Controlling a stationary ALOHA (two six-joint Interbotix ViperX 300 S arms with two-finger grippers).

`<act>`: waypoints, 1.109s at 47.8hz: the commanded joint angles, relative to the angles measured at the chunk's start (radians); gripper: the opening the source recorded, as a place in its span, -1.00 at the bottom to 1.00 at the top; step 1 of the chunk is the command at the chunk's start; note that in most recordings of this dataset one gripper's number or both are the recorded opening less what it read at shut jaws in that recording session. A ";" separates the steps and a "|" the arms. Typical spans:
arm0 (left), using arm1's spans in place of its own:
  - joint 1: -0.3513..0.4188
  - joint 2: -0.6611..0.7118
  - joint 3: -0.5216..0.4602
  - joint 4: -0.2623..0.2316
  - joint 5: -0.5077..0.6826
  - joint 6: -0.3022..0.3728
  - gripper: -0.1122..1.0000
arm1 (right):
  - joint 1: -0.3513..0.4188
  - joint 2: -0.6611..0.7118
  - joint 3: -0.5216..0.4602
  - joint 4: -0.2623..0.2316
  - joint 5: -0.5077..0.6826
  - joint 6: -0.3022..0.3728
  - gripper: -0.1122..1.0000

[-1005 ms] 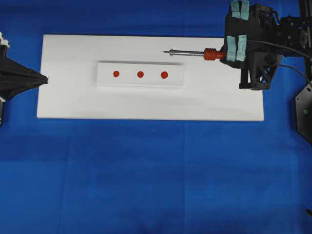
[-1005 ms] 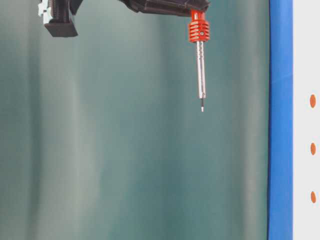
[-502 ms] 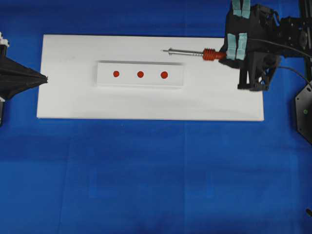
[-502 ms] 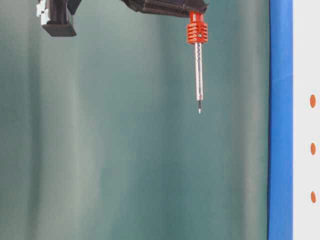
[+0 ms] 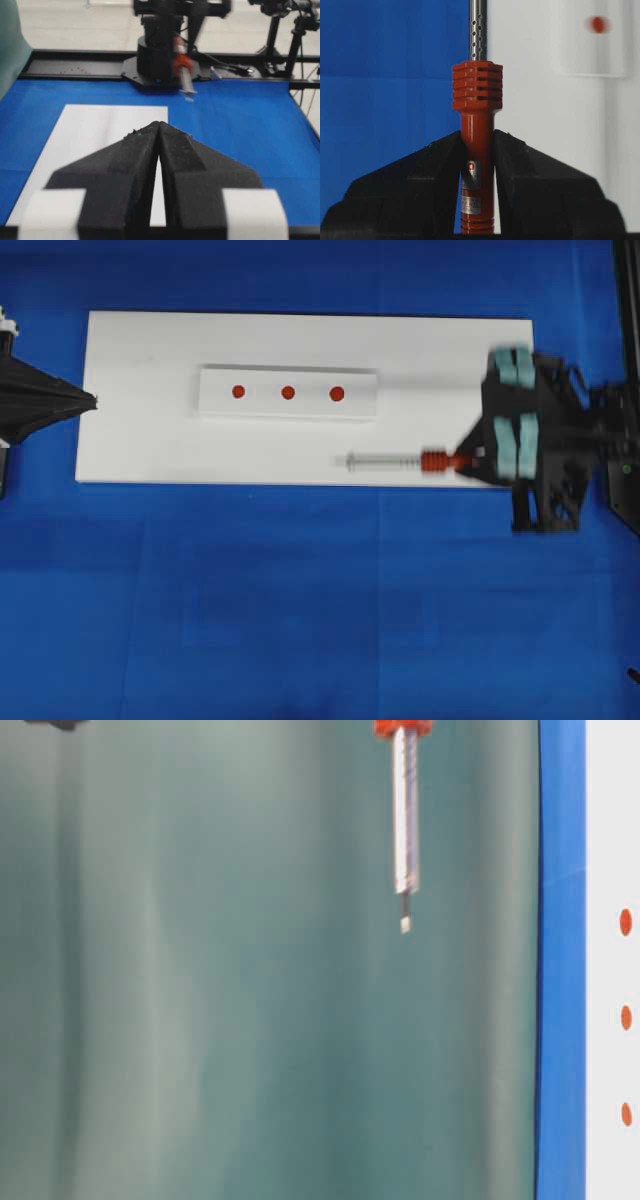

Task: Touch the tip of the soldering iron to the mark.
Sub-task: 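Lift the iron and carry it back down to the table front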

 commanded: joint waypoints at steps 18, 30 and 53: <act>0.000 0.003 -0.012 0.002 -0.015 -0.002 -0.80 | 0.241 0.097 -0.058 -0.242 0.012 0.374 -0.69; -0.002 0.005 -0.011 0.000 -0.015 -0.002 -0.80 | 0.227 0.201 -0.129 -0.282 -0.015 0.385 -0.69; -0.002 0.003 -0.011 0.002 -0.011 -0.003 -0.80 | 0.146 0.495 -0.411 -0.318 -0.020 0.371 -0.69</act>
